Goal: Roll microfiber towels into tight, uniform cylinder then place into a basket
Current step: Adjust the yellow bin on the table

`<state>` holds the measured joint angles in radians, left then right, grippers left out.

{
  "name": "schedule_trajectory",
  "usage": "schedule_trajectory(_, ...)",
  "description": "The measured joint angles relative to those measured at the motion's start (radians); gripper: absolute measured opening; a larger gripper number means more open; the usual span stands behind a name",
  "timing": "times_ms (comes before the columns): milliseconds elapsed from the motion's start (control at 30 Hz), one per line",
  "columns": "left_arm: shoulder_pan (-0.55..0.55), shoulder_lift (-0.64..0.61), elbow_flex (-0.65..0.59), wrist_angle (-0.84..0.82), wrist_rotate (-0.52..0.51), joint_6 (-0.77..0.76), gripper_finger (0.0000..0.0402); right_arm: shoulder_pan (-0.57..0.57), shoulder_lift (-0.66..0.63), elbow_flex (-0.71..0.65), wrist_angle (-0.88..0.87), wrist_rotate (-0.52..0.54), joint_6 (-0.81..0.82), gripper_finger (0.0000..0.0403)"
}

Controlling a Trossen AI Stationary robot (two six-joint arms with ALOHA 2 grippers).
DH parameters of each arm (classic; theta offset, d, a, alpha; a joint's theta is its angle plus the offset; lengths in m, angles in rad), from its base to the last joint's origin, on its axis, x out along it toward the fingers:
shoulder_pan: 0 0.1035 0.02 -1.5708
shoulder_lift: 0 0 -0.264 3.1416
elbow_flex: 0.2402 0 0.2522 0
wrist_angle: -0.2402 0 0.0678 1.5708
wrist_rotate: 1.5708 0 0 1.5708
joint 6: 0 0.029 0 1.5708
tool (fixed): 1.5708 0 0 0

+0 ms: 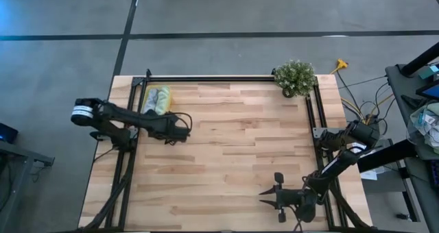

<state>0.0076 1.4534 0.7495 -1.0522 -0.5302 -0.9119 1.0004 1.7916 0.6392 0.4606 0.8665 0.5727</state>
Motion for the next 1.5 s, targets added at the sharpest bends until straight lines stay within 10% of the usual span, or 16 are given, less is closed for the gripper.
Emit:
schedule_trajectory(667, 0.146, 0.064, -0.042, -0.001, -0.31, -0.078, 0.0153, -0.006, 0.0, -0.002, 0.002, -0.001, -0.004, 0.01)
schedule_trajectory(1500, 0.096, -0.054, -0.069, -0.091, -0.355, -0.151, 0.0153, -0.006, 0.0, -0.007, 0.0, 0.045, -0.006, 0.01)
